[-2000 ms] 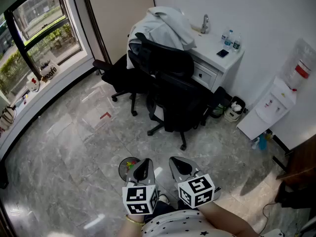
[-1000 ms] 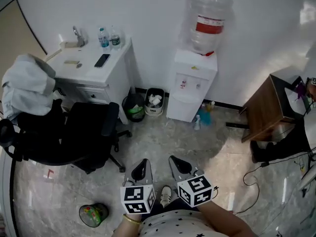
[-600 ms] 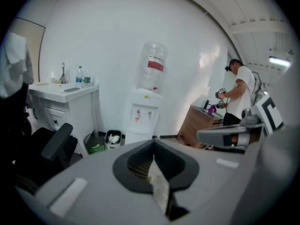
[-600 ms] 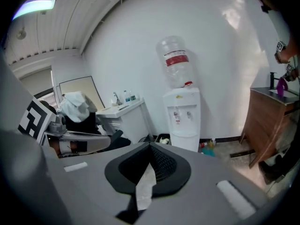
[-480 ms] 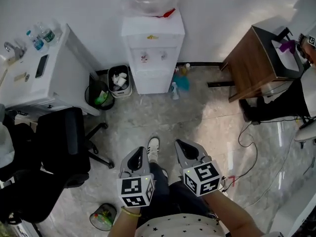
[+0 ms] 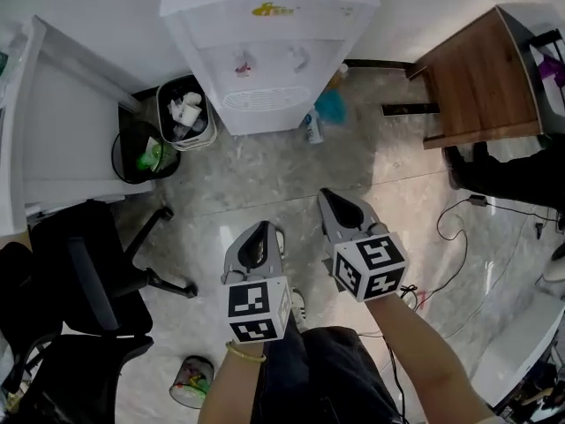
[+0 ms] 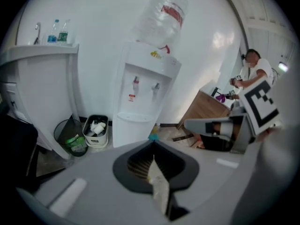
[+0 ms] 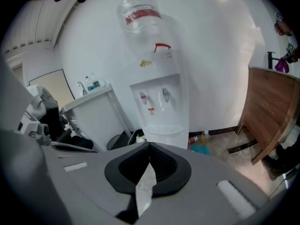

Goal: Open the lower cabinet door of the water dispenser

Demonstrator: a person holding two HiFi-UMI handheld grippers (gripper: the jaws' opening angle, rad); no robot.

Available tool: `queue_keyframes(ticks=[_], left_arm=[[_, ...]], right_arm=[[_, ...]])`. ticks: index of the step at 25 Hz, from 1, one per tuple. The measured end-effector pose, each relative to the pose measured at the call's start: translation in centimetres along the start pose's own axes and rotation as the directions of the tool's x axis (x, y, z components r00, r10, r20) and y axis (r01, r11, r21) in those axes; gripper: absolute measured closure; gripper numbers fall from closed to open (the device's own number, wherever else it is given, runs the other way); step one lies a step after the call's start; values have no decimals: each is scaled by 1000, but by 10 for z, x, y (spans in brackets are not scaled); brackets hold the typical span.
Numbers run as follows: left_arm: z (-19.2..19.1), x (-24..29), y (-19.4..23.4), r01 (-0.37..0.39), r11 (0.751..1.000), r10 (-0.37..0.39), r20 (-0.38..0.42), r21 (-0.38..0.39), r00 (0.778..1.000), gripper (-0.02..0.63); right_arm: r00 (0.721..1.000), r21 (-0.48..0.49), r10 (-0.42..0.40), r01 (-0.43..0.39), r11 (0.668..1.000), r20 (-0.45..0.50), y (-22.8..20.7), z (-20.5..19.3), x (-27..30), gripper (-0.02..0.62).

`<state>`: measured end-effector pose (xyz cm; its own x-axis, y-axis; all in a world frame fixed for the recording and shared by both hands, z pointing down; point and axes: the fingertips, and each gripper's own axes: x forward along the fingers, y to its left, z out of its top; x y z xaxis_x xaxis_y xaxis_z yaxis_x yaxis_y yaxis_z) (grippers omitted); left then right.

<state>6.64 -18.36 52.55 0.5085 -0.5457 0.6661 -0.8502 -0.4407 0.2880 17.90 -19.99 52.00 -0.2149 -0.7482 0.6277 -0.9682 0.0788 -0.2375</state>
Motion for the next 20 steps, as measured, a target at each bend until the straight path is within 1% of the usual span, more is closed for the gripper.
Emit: queue_keyframes(ticks=[1, 3, 4, 7, 9, 10, 12, 14, 17, 19, 20], left_arm=[[-6, 22, 6, 3, 1000, -3, -12, -2, 1000, 598], [-20, 66, 21, 6, 1000, -6, -40, -4, 999, 598], [-28, 88, 28, 6, 1000, -6, -56, -4, 998, 598], [-50, 147, 45, 24, 1000, -25, -103, -12, 994, 598], [-61, 178, 49, 57, 998, -60, -119, -26, 991, 598], [-65, 191, 50, 76, 997, -78, -123, -27, 989, 598], [-73, 214, 54, 101, 995, -102, -139, -11, 985, 598], [-81, 230, 60, 109, 994, -108, -155, 0, 982, 598], [-85, 242, 69, 112, 993, -116, -150, -35, 982, 598], [-87, 247, 74, 107, 992, -116, -147, -70, 982, 598], [-88, 250, 76, 103, 991, -115, -147, -83, 982, 598]], right_arm=[[1000, 13, -10, 10, 1000, -13, -14, -5, 24, 594], [999, 31, -32, 33, 999, -41, -45, -19, 74, 529], [998, 30, -43, 45, 999, -54, -61, -26, 99, 521], [993, -26, -66, 64, 998, -93, -107, -48, 168, 461], [992, -67, -56, 49, 997, -117, -132, -59, 208, 423], [992, -73, -46, 38, 997, -120, -143, -62, 226, 394], [994, -63, -35, 29, 998, -106, -164, -60, 257, 359], [994, -78, -48, 40, 996, -99, -181, -57, 283, 334], [993, -146, -64, 48, 988, -102, -197, -49, 312, 314], [994, -207, -42, 20, 978, -103, -198, -41, 323, 295], [994, -238, -27, 0, 971, -107, -196, -38, 326, 301]])
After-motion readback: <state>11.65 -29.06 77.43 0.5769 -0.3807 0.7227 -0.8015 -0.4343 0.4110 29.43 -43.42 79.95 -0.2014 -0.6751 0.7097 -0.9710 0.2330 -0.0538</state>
